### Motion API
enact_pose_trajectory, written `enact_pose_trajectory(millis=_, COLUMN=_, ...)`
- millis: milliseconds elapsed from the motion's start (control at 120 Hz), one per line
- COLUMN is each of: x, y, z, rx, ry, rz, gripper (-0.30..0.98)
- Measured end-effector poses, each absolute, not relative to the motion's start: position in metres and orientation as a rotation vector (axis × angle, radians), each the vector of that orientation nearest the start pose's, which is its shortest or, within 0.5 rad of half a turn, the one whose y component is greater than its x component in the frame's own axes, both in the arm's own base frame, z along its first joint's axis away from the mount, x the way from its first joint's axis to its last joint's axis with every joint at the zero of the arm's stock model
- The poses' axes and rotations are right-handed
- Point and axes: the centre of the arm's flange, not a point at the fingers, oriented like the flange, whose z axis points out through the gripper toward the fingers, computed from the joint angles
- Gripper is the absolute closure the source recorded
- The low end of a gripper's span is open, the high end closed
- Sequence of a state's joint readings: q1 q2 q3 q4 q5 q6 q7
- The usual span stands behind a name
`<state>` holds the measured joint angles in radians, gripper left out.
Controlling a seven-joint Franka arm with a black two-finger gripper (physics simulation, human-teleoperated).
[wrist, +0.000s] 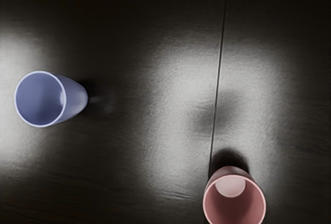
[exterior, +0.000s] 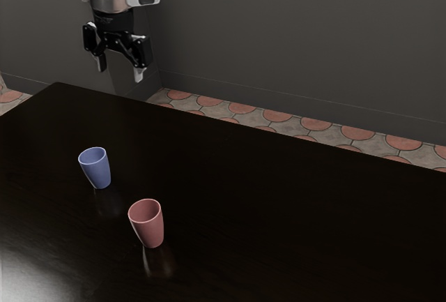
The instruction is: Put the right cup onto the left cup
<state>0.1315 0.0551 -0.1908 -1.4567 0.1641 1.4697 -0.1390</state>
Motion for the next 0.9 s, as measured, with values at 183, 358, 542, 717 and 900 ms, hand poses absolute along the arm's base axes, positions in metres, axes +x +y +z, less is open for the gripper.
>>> enact_pose_trajectory(millis=183, x=0.550, y=-0.022, z=0.626, rx=-2.969, ry=-0.124, rz=0.045, gripper=0.00)
enact_pose_trajectory(millis=358, x=0.535, y=-0.037, z=0.583, rx=-2.952, ry=-0.109, rz=0.052, gripper=0.00)
enact_pose_trajectory(millis=542, x=0.527, y=-0.070, z=0.547, rx=-2.945, ry=-0.076, rz=0.030, gripper=0.00)
enact_pose_trajectory(millis=717, x=0.513, y=-0.097, z=0.519, rx=-2.946, ry=-0.080, rz=0.010, gripper=0.00)
enact_pose_trajectory(millis=900, x=0.491, y=-0.110, z=0.486, rx=-2.953, ry=-0.127, rz=-0.009, gripper=0.00)
